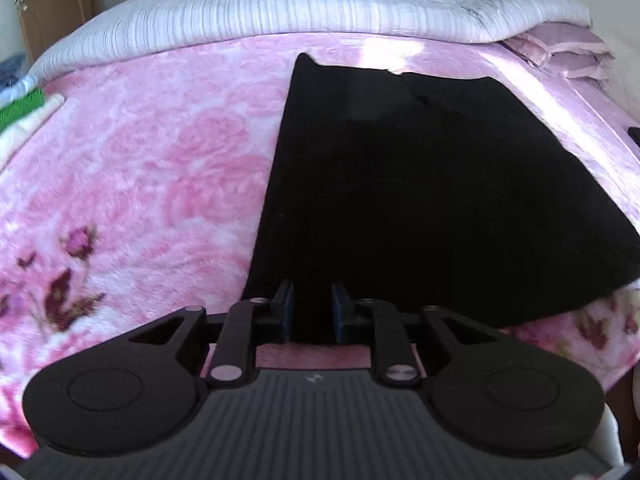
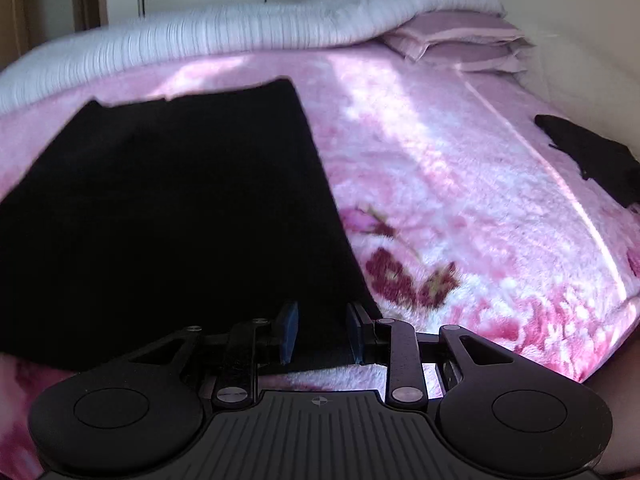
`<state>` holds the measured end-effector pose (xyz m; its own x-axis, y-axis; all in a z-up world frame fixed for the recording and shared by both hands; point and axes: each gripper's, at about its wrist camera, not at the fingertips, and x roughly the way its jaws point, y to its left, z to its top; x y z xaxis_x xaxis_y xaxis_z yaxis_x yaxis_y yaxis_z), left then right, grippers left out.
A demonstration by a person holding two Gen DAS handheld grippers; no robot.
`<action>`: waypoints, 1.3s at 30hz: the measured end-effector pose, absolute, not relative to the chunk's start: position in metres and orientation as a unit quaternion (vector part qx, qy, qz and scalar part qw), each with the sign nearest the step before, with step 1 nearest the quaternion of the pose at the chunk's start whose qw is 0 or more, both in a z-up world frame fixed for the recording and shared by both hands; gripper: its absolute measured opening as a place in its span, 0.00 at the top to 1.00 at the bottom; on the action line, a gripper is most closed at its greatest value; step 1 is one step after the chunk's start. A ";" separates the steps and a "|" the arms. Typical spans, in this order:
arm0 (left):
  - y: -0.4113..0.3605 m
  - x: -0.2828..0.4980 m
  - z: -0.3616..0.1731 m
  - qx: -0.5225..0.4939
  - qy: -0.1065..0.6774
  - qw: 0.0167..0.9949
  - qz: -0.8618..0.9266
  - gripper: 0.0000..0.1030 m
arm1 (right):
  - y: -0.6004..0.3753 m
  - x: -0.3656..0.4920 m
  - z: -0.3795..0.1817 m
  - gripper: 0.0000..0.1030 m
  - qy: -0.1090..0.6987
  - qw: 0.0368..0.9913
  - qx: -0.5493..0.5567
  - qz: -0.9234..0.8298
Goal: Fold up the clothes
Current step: 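Lower the folded hem onto the garment and open both grippers, then raise both open grippers above the folded black garment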
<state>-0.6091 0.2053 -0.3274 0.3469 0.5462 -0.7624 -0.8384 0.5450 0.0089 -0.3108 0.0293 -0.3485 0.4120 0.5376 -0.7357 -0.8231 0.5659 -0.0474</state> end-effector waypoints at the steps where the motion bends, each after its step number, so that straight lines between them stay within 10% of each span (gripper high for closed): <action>1: 0.200 -0.608 -0.321 -0.193 0.369 0.800 0.433 0.82 | 0.028 -0.312 -0.342 0.71 0.352 0.815 -0.200 0.414; 10: 0.143 -0.603 -0.286 -0.168 0.377 0.810 0.417 0.69 | 0.003 -0.359 -0.307 0.43 0.378 0.806 -0.158 0.427; 39: 0.040 -0.642 -0.220 -0.097 0.301 0.846 0.430 0.59 | -0.070 -0.463 -0.241 0.38 0.274 0.812 -0.162 0.490</action>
<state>-0.6416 0.0400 -0.2199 0.4492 0.6692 -0.5919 -0.7855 0.6114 0.0952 -0.4627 -0.0698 -0.2405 0.3709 0.7066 -0.6026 -0.8835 0.4684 0.0053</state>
